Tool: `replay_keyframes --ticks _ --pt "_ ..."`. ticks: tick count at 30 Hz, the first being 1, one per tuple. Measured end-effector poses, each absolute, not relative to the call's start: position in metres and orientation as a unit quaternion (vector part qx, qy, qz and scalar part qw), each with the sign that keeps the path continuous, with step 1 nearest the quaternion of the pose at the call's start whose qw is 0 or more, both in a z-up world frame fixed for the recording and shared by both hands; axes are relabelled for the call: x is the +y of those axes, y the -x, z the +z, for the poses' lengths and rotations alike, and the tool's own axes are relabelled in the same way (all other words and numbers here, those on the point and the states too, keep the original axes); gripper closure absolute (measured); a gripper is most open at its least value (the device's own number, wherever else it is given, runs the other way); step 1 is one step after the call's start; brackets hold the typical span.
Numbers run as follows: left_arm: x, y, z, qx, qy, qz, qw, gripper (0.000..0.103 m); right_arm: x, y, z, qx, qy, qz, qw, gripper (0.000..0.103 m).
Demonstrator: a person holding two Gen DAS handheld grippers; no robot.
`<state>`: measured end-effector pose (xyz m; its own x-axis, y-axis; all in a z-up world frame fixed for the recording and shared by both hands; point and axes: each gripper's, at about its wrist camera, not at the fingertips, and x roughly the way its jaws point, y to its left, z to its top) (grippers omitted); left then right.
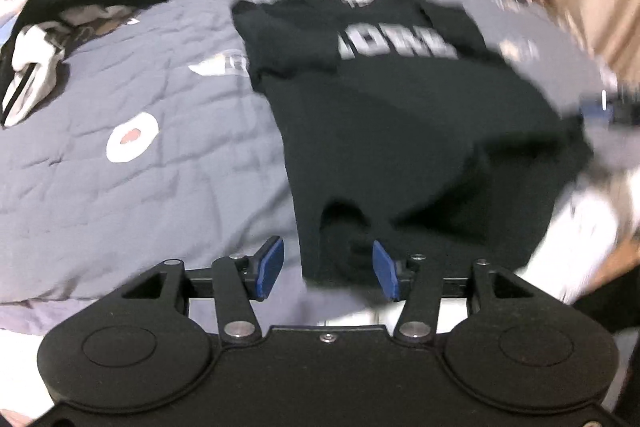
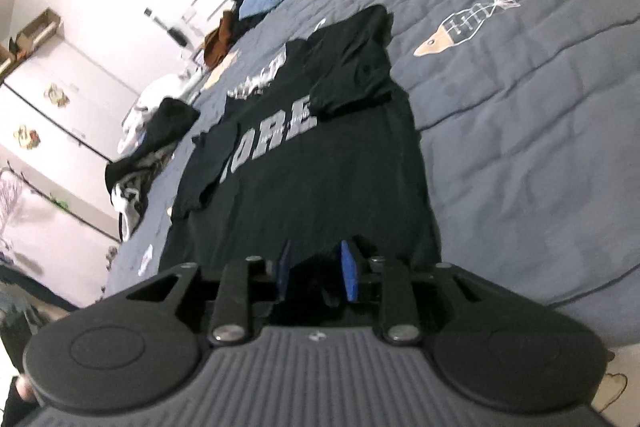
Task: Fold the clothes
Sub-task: 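Lift the hem with both grippers and fold it toward the collar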
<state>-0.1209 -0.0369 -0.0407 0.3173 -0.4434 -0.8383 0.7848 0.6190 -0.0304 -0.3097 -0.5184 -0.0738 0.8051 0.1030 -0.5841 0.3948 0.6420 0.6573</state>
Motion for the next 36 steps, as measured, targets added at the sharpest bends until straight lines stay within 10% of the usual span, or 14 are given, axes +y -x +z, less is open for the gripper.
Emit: replay_keyframes --ticks 14,21,36 --pt "-0.061 0.137 -0.075 0.443 -0.159 -0.386 0.793 0.053 -0.497 0.316 -0.069 0.352 -0.292 -0.085 0.886 0.065" --pt "-0.060 0.123 -0.082 0.442 -0.100 -0.365 0.813 0.087 -0.484 0.313 -0.073 0.371 -0.219 -0.092 0.898 0.065" --pt "-0.068 0.115 -0.086 0.448 -0.076 -0.359 0.815 0.088 -0.462 0.273 -0.085 0.368 -0.068 -0.077 0.924 0.064"
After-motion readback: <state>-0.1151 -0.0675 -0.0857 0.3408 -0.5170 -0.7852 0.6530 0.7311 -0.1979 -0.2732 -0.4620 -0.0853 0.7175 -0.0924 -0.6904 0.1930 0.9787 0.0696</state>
